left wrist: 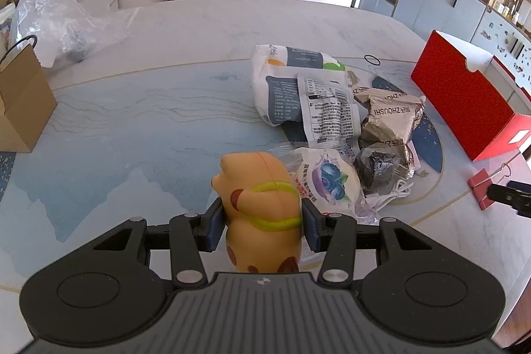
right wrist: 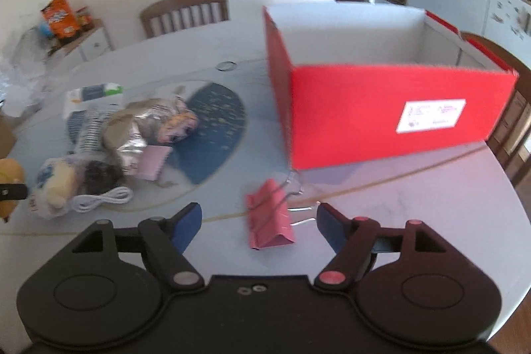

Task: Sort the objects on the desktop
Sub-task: 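Lift the pink binder clip with the right tool, regrasp it, then carry the yellow toy and pink clip into the red box with both tools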

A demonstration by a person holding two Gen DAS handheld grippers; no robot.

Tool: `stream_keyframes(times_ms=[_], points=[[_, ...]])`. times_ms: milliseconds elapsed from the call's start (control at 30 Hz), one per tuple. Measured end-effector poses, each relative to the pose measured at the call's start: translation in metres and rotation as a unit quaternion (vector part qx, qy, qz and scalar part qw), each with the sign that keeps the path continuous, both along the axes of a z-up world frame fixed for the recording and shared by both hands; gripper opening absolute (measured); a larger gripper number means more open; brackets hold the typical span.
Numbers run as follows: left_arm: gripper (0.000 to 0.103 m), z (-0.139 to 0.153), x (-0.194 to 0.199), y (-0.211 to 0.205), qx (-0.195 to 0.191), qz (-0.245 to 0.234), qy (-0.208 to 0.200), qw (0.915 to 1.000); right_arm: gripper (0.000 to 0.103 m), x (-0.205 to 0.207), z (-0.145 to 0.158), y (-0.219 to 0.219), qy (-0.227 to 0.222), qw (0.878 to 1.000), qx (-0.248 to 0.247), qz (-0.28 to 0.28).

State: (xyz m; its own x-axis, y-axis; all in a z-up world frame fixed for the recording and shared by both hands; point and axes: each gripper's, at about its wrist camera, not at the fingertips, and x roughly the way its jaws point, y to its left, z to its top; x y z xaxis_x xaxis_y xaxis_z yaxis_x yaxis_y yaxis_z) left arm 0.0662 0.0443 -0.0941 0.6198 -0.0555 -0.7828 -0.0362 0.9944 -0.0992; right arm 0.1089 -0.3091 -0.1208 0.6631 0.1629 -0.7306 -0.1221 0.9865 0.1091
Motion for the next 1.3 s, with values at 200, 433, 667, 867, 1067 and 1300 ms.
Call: stream_keyframes(times_ms=[200, 433, 667, 867, 1067, 1300], points=[[0.046, 0.001, -0.001, -0.004, 0.008, -0.007, 0.002, 0.9999, 0.072, 0.012, -0.015, 0.004, -0.011, 1.000, -0.017, -0.007], [0.046, 0.002, -0.004, -0.005, 0.013, -0.003, 0.004, 0.9999, 0.060, 0.019, -0.025, 0.008, -0.005, 1.000, -0.019, 0.006], [0.046, 0.003, -0.008, -0.007, 0.015, -0.002, 0.006, 0.9999, 0.046, 0.019, -0.026, 0.010, -0.013, 0.999, -0.032, 0.022], [0.046, 0.004, -0.010, -0.010, 0.016, -0.002, 0.004, 0.9999, 0.032, 0.016, -0.025, 0.013, -0.021, 0.998, -0.053, 0.039], [0.046, 0.009, -0.012, -0.018, 0.019, -0.007, -0.002, 0.9998, 0.032, 0.011, -0.020, 0.007, -0.024, 0.998, -0.045, 0.047], [0.046, 0.019, -0.005, -0.042, 0.021, -0.031, -0.015, 0.9992, 0.032, 0.005, 0.000, -0.009, -0.023, 0.998, -0.018, 0.053]])
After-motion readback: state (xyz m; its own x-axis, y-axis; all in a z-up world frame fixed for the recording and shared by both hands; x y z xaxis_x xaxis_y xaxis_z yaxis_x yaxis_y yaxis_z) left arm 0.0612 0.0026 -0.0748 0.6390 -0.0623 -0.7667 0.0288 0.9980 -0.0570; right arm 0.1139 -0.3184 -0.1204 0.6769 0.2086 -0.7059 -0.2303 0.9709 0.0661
